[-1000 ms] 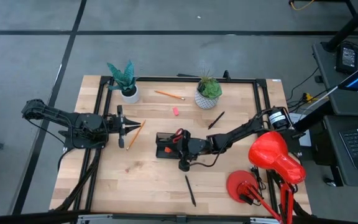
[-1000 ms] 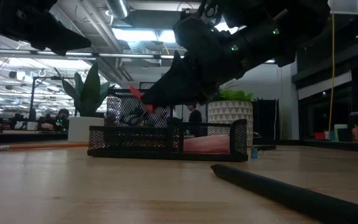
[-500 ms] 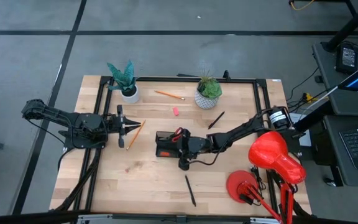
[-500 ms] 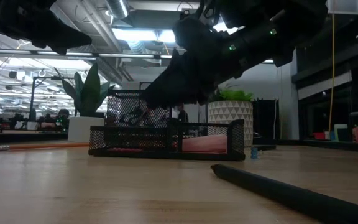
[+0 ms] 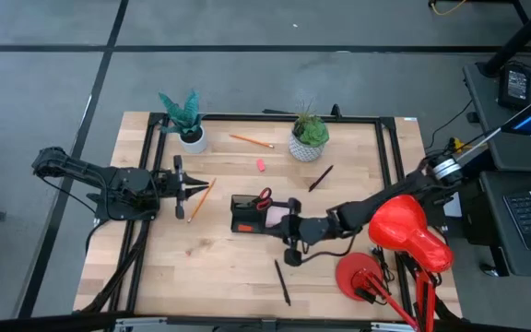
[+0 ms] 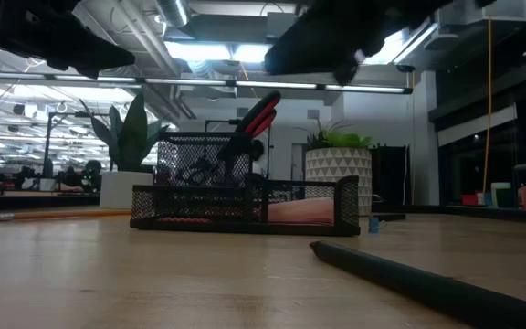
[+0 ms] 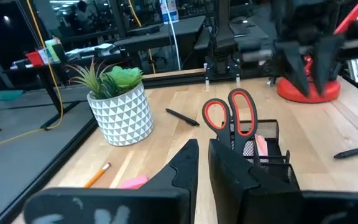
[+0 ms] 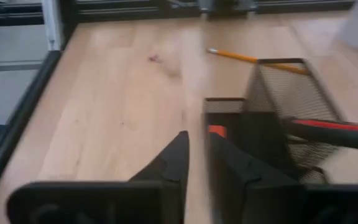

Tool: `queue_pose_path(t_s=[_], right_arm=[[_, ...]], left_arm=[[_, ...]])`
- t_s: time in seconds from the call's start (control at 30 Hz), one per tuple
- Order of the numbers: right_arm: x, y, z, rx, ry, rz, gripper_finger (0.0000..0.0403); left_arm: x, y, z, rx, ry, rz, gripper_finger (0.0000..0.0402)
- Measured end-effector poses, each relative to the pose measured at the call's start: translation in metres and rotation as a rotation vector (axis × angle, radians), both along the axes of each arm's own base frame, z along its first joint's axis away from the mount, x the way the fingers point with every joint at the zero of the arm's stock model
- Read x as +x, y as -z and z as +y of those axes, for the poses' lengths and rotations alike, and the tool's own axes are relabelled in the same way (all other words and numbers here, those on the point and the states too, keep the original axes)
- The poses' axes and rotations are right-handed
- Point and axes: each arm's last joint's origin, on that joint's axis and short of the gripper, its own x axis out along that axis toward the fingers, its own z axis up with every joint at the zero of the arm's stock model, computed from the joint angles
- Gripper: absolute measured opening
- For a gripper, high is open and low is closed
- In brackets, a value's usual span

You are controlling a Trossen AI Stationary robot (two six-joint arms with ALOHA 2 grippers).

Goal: Pick and place office supplies into organizer
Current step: Put the bottom orange pencil into the desk organizer

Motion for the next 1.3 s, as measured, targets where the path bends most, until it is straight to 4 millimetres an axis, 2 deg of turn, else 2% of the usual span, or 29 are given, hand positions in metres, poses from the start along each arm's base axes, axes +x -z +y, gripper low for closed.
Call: queue_pose_path(t_s=[0.17,0.37,0.47,0.63,0.93,1.13,1.3], right_arm=[[-0.016,-0.020,-0.007,-0.003,0.018,0.039,0.0009],[-0.038,-0.032,-0.028,-0.064,0.045,0.090,0.0005],[-0.051,-0.024,-0.042,-0.070,0.070,0.078,0.0004],[-0.075,-0.005,-0.059,-0.060,0.093,-0.017,0.0002],[-0.109,0.029,-0.080,-0.100,0.099,-0.168,0.0002],[-0.116,0.041,-0.096,-0.148,0.136,-0.180,0.0003],[-0.126,0.054,-0.106,-0.110,0.176,-0.207,0.0002]], left_arm=[[0.002,0.003,-0.004,0.031,0.127,0.035,0.0021],[0.010,0.011,-0.005,0.022,0.099,0.109,0.0002],[0.015,0.012,-0.006,0.003,0.073,0.150,0.0002],[0.023,0.000,-0.007,-0.006,0.040,0.210,0.0002],[0.029,-0.020,-0.005,-0.129,-0.181,0.337,0.0003],[0.038,-0.014,-0.004,-0.137,-0.228,0.383,0.0002],[0.044,-0.001,0.002,-0.182,-0.293,0.469,0.0001]])
